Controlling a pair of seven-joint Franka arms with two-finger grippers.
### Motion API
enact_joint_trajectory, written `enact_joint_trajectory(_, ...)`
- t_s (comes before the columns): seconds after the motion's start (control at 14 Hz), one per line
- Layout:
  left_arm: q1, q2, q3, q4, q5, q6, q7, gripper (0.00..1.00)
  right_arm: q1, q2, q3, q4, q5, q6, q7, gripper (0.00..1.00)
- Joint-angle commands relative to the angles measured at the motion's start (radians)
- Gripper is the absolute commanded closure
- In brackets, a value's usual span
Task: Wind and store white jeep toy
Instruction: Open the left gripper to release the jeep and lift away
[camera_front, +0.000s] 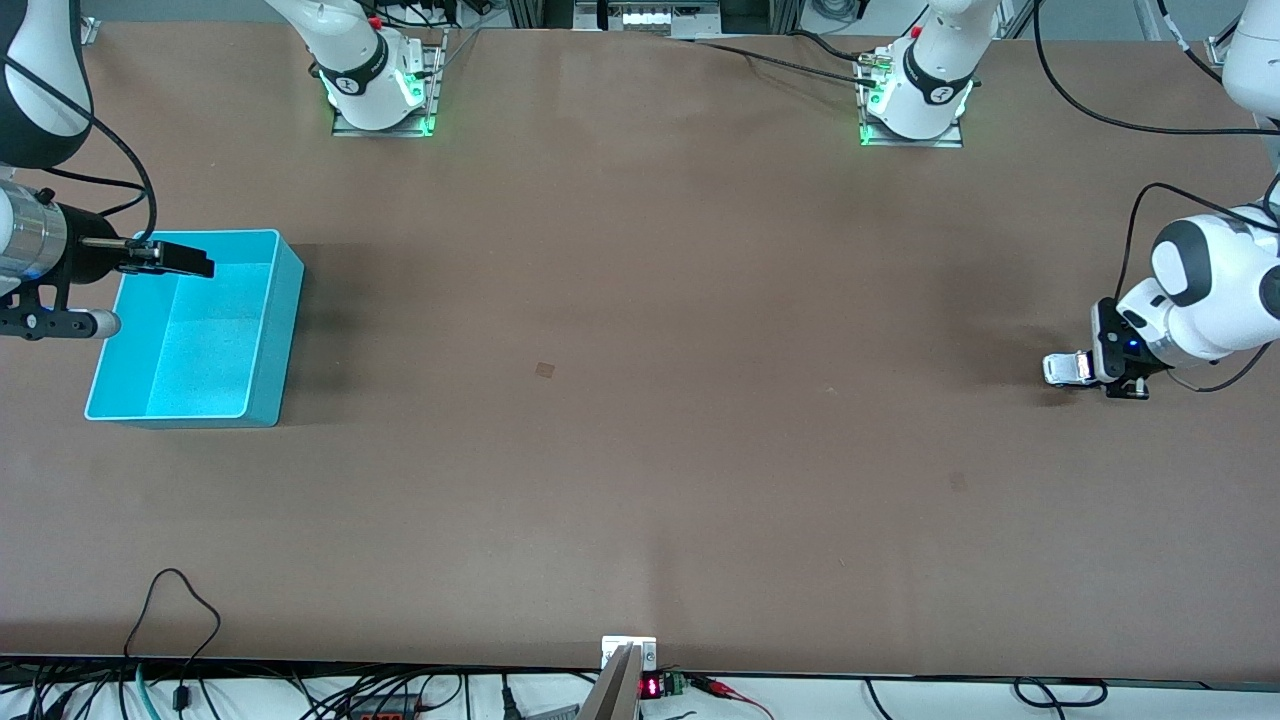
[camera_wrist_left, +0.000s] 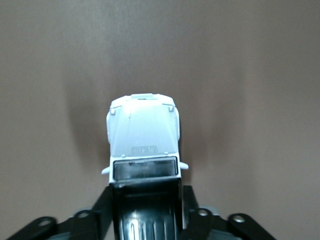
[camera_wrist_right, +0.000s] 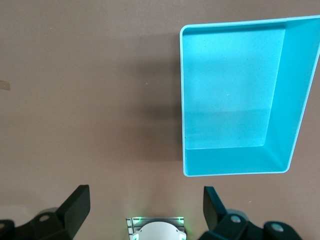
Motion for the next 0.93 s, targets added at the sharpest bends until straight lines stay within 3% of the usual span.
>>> enact_joint_trajectory(0.0,0.05,0.004,-0.088,0.035,-0.004,-0.064,0.021,0.0,-0.002,-0.002,0.002,0.006,0.015,-0.016,-0.011,0.0)
enact_joint_trajectory(0.5,0.049,-0.146,-0.154,0.11,-0.088,-0.361,0.021,0.0,-0.002,-0.002,0.002,0.006,0.015,-0.016,-0.013,0.0)
enact_joint_trajectory(0.72,0.03,-0.175,-0.211,0.143,-0.094,-0.392,0.012,0.0,-0.002,-0.002,0.002,0.006,0.015,-0.018,-0.013,0.0)
enact_joint_trajectory(0.86,-0.034,-0.209,-0.212,0.161,-0.128,-0.411,0.005,0.0,-0.002,-0.002,0.002,0.006,0.015,-0.018,-0.011,0.0)
